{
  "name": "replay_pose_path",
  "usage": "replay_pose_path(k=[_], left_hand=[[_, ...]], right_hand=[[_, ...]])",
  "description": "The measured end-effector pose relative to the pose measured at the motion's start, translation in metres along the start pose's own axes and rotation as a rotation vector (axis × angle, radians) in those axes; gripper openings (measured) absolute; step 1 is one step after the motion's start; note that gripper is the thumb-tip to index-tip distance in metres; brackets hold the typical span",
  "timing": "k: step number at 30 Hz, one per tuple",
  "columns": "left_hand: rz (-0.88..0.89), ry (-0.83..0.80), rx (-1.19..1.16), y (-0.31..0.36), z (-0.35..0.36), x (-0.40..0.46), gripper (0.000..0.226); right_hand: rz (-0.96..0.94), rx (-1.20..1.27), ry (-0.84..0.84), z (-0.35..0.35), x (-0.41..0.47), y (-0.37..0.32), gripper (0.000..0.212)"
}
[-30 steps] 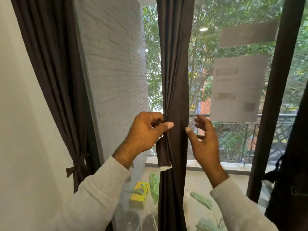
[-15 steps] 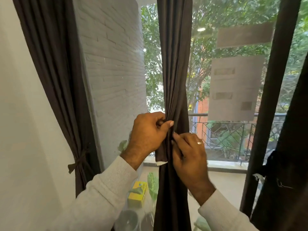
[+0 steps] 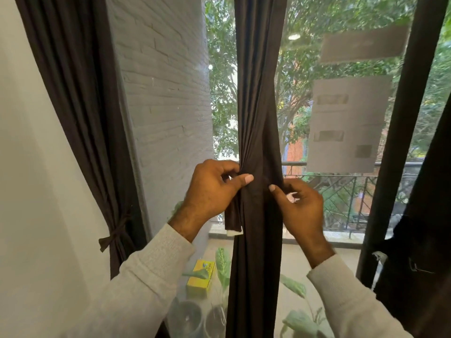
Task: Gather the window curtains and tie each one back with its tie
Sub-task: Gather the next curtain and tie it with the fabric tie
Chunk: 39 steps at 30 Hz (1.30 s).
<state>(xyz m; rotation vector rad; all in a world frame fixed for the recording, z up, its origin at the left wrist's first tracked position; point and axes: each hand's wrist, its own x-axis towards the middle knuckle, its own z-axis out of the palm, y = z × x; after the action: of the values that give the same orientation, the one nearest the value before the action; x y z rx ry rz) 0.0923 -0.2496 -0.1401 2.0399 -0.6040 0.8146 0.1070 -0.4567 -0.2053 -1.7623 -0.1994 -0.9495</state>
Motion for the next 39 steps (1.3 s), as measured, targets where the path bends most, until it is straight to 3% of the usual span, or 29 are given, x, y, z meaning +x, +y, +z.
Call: replay_pose_path(k=[4, 8, 14, 18, 20, 23, 26, 29, 31, 33, 36, 39], left_hand=[[-0.036, 0.081, 0.035, -0.001, -0.003, 0.002, 0.019], [-0.003, 0.093, 0.046, 0.004, 0.005, 0.001, 0.026], [0.009, -0.036, -0.076, 0.009, 0.006, 0.001, 0.024], [0.007, -0.05, 0.059, 0.009, -0.002, 0.004, 0.029], [-0.031, -0.136, -0.02, 0.006, -0.009, 0.008, 0.031], [-0.167, -0.257, -0.22, 0.004, -0.019, 0.012, 0.022], [-0.335, -0.328, -0.339, 0.003, -0.027, 0.013, 0.023], [-0.426, -0.431, -0.476, 0.002, -0.033, 0.016, 0.022], [-0.455, -0.474, -0.546, 0.0, -0.033, 0.017, 0.025], [-0.482, -0.491, -0.597, -0.003, -0.033, 0.018, 0.023], [-0.497, -0.499, -0.604, -0.002, -0.033, 0.019, 0.024], [-0.467, -0.426, -0.461, 0.002, -0.034, 0.018, 0.027]], right_hand=[[-0.246, -0.09, 0.172, -0.005, -0.025, -0.013, 0.006], [-0.495, -0.293, 0.012, 0.017, -0.047, -0.015, 0.022], [-0.666, -0.508, -0.013, 0.019, -0.062, -0.015, 0.044], [-0.76, -0.496, -0.162, 0.015, -0.06, -0.012, 0.041], [-0.625, -0.234, -0.084, 0.009, -0.058, -0.012, 0.024], [-0.25, 0.054, 0.182, -0.001, -0.048, -0.014, 0.008], [-0.027, 0.115, 0.15, -0.005, -0.034, -0.003, 0.012], [0.011, 0.095, 0.132, -0.008, -0.032, 0.005, 0.011], [-0.014, 0.079, 0.06, -0.01, -0.036, 0.006, 0.013], [0.023, 0.105, -0.147, -0.01, -0.036, 0.004, 0.021], [0.264, 0.229, -0.46, -0.009, -0.031, 0.003, 0.026], [0.258, 0.19, -0.5, -0.015, -0.031, 0.01, 0.021]])
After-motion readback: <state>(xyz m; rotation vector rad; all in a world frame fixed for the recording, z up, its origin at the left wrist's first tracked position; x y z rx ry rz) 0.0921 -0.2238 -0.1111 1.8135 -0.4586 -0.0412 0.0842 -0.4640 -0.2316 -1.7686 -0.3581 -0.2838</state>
